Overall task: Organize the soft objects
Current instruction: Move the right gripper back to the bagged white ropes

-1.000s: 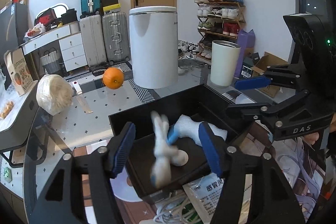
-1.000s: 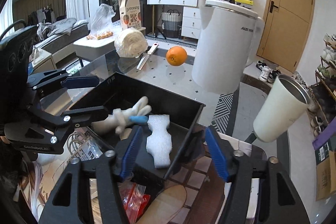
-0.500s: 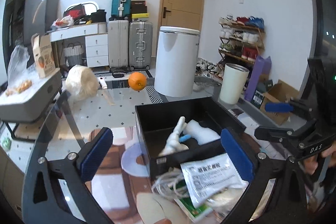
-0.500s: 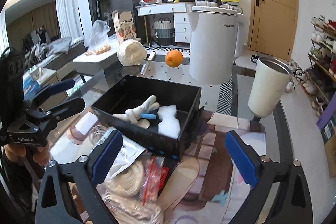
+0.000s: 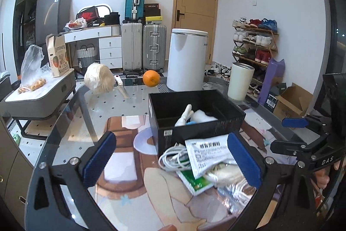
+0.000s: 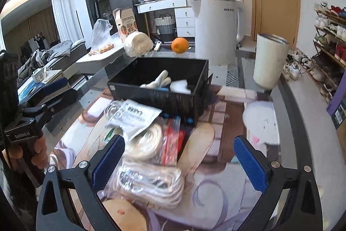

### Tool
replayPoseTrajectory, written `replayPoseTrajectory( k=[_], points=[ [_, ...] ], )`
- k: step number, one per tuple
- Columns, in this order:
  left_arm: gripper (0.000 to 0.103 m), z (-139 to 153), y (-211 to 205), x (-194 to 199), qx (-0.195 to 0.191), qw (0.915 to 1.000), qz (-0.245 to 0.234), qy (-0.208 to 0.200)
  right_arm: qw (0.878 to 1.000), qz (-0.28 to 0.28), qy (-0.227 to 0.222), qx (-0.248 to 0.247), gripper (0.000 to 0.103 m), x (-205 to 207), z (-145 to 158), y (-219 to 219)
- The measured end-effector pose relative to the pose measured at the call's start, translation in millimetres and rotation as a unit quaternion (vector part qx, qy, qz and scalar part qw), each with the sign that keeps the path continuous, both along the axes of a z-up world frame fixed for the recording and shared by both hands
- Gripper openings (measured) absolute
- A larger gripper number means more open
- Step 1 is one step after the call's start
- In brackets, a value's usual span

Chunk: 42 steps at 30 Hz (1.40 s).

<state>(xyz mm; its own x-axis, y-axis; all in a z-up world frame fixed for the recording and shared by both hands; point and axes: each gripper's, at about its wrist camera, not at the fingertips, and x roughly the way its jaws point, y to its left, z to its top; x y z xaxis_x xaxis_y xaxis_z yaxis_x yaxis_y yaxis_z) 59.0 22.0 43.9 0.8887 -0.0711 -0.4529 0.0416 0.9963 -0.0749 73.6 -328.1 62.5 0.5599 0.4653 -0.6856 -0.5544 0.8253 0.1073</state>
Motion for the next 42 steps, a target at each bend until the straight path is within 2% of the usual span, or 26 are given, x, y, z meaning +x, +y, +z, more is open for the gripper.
replayPoseTrajectory(
  k=[12, 18, 25, 33, 42],
  points=[
    [0.103, -16.7, -5.6, -21.1, 0.002, 1.0, 0.003, 0.008, 0.999, 0.044, 0.01, -0.022, 0.102, -23.4, -16.5, 3.8],
    [0.103, -20.8, -3.0, -17.4, -0.008, 0.9998, 0.0, 0.017, 0.994, 0.09, 0.04, -0.046, 0.102, -21.3, -28.7, 11.5],
    [0.103, -30.7, -0.6, -13.1, -0.021, 0.9991, -0.006, 0.035, 0.99, 0.121, 0.045, -0.059, 0.102, -18.7, -38.7, 15.3],
    [0.103, -29.6, -0.9, -13.3, -0.02, 0.9991, -0.015, 0.033, 0.98, 0.176, 0.042, -0.082, 0.102, -12.5, -45.4, 19.9],
    [0.103, -30.1, 0.1, -13.6, -0.017, 0.9991, -0.017, 0.035, 0.962, 0.244, 0.045, -0.111, 0.102, -6.8, -47.5, 28.7]
  ],
)
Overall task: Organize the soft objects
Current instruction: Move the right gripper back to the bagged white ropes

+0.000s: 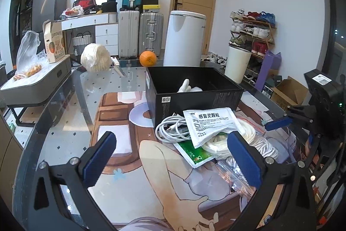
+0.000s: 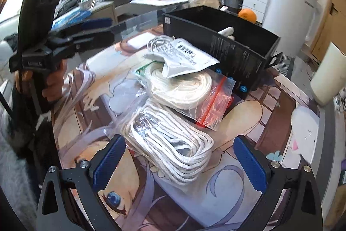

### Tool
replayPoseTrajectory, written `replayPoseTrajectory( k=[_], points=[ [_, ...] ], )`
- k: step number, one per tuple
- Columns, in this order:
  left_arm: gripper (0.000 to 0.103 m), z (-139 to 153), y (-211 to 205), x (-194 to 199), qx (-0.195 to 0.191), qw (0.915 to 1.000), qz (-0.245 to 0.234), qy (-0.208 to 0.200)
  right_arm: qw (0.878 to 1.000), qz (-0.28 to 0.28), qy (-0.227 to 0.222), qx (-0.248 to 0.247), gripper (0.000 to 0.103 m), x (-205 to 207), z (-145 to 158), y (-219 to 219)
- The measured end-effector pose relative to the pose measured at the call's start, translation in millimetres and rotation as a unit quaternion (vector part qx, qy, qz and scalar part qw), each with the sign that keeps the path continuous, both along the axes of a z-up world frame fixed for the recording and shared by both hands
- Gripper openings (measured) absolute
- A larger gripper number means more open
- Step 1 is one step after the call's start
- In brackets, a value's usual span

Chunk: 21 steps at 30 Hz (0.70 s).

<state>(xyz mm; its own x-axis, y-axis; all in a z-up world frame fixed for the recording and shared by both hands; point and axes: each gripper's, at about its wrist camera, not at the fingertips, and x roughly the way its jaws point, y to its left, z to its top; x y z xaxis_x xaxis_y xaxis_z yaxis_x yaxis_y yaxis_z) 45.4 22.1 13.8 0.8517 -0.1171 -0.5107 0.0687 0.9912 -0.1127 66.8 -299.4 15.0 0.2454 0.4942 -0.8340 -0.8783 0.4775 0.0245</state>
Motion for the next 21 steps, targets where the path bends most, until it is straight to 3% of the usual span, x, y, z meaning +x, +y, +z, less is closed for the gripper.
replayPoseTrajectory(
  k=[8, 15, 21],
  points=[
    [0.103, -1.0, 1.3, 1.5, -0.006, 0.9999, -0.008, 0.003, 0.999, 0.035, 0.028, 0.001, 0.102, 6.9, -9.9, 7.2],
    [0.103, -1.0, -6.3, 1.6, 0.013, 0.9997, -0.015, 0.011, 0.997, 0.069, 0.041, -0.004, 0.102, -7.5, -12.1, 8.8],
    [0.103, -5.2, -11.1, -6.3, 0.015, 0.9991, -0.034, 0.021, 0.997, 0.072, 0.011, -0.025, 0.102, -14.4, -9.5, 8.9]
  ],
)
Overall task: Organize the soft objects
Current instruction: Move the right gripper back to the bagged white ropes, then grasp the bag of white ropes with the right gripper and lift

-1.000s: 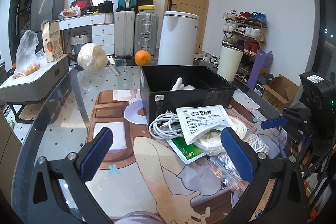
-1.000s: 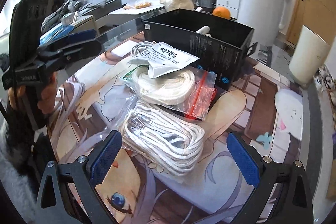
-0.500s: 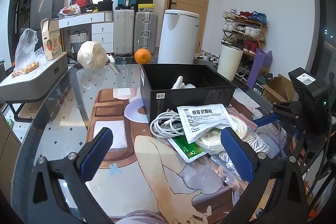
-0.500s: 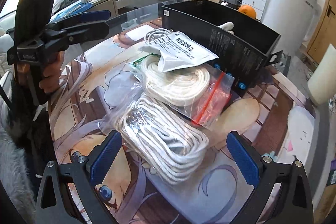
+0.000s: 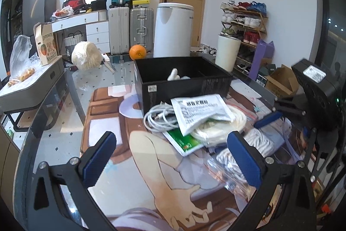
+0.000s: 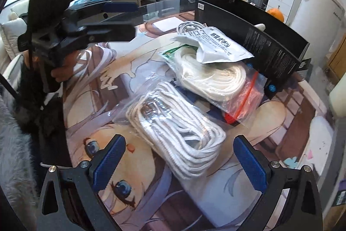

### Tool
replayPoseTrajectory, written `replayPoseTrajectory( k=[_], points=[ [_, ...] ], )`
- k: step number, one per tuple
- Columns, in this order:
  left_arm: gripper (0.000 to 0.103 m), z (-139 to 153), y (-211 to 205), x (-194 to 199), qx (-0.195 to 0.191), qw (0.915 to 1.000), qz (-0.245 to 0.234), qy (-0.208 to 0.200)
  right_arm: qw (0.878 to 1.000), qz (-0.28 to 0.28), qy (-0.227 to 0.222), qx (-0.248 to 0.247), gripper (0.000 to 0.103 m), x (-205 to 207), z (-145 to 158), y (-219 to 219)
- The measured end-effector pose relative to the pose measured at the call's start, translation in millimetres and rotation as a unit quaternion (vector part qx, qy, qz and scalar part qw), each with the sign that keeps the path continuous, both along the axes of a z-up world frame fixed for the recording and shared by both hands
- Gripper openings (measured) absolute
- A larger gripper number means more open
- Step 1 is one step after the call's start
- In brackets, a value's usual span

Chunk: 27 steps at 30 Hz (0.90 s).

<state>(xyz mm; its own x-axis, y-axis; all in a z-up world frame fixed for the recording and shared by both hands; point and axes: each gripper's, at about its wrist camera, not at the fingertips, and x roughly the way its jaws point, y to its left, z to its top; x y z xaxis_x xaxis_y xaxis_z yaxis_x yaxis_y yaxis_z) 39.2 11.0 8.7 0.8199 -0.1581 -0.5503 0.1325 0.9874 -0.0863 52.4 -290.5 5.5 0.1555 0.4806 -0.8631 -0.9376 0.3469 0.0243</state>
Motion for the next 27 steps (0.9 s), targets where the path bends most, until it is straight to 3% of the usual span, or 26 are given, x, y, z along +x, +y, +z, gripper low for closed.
replayPoseTrajectory(
  k=[10, 17, 22, 27],
  points=[
    [0.103, -8.7, -2.4, -9.7, -0.008, 0.9997, -0.01, 0.02, 0.998, 0.053, -0.02, -0.007, 0.102, -8.3, 2.0, 22.5],
    [0.103, -9.6, -3.9, -10.0, -0.004, 0.9996, -0.016, 0.022, 0.997, 0.08, -0.004, -0.013, 0.101, -1.8, -3.5, 36.3],
    [0.103, -10.1, -3.5, -10.0, -0.003, 0.9996, -0.018, 0.022, 0.996, 0.088, 0.017, -0.018, 0.078, -3.6, -8.7, 38.1],
    [0.103, -10.4, -3.1, -9.9, -0.006, 0.9995, -0.018, 0.024, 0.996, 0.084, 0.016, -0.014, 0.078, -13.9, -8.7, 35.8]
  ],
)
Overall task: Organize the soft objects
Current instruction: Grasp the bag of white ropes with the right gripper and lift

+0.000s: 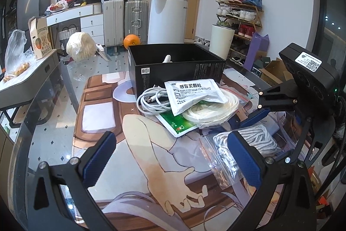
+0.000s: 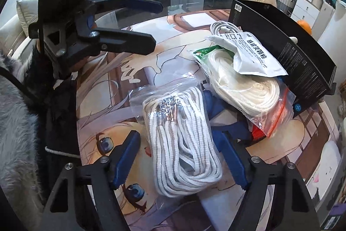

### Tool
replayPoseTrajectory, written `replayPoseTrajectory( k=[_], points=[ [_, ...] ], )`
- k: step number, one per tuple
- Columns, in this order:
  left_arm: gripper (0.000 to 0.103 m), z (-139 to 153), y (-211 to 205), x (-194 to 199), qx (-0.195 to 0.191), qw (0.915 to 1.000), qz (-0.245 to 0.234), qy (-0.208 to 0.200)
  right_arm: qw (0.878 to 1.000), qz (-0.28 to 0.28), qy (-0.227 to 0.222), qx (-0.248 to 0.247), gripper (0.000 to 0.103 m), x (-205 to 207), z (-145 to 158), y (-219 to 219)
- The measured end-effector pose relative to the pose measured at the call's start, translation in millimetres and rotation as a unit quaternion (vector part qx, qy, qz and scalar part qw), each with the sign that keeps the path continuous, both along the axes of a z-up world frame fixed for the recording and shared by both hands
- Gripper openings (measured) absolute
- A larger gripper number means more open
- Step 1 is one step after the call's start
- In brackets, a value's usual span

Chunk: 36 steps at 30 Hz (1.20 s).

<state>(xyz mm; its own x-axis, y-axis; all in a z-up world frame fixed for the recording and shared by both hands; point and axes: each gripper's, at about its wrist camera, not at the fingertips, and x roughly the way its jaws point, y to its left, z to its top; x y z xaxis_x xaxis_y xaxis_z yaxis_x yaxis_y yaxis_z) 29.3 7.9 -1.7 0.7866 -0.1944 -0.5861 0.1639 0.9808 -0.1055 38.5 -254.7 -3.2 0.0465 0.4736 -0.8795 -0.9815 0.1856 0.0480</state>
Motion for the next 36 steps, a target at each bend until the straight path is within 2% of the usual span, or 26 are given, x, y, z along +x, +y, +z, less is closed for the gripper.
replayPoseTrajectory(
  k=[3, 6, 13, 20, 27, 36],
  points=[
    [0.103, -0.1, 0.9, -0.2, -0.003, 1.0, 0.001, 0.002, 1.0, -0.007, -0.001, 0.01, 0.076, -2.2, 0.5, -0.1],
    [0.103, -0.2, 2.4, 0.7, -0.006, 1.0, 0.004, 0.003, 0.999, -0.02, -0.007, 0.026, 0.056, -3.8, 1.4, -0.8],
    [0.103, 0.6, 4.4, 1.8, -0.013, 0.9999, 0.006, 0.004, 0.996, -0.063, -0.019, 0.052, 0.042, -14.9, 7.0, -15.7],
    [0.103, 9.5, 10.6, 0.3, -0.035, 0.9992, 0.015, -0.008, 0.988, -0.118, -0.031, 0.096, 0.04, -37.6, 22.2, -43.8],
    [0.103, 14.5, 5.6, 12.3, -0.037, 0.9991, 0.019, -0.003, 0.964, -0.22, -0.053, 0.137, 0.04, -42.8, 35.2, -80.3],
    [0.103, 16.8, -23.1, 45.7, -0.027, 0.9996, -0.007, 0.003, 0.915, -0.353, -0.099, 0.169, 0.04, -19.1, 53.0, -103.2]
  ],
)
